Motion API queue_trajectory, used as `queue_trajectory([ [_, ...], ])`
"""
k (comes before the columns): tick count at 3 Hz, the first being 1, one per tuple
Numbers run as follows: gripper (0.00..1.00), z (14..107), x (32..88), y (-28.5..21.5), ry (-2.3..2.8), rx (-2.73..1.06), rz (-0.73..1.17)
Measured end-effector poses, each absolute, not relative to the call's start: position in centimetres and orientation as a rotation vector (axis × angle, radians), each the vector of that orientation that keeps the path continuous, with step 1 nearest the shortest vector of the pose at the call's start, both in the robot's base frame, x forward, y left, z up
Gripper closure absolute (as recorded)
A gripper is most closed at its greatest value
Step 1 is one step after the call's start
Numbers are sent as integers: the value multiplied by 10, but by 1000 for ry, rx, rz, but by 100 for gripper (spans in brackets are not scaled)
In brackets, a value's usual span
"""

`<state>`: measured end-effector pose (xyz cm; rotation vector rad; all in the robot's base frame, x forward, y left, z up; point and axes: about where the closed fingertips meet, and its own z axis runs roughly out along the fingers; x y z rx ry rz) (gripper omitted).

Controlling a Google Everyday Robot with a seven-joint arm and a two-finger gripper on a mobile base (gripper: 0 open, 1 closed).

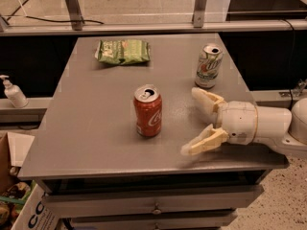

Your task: Place coke can upright

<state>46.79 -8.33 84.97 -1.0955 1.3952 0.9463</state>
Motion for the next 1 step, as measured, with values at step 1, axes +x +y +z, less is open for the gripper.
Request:
queue_trajectory([
  [1,0,850,468,-83,1395,-1096,946],
])
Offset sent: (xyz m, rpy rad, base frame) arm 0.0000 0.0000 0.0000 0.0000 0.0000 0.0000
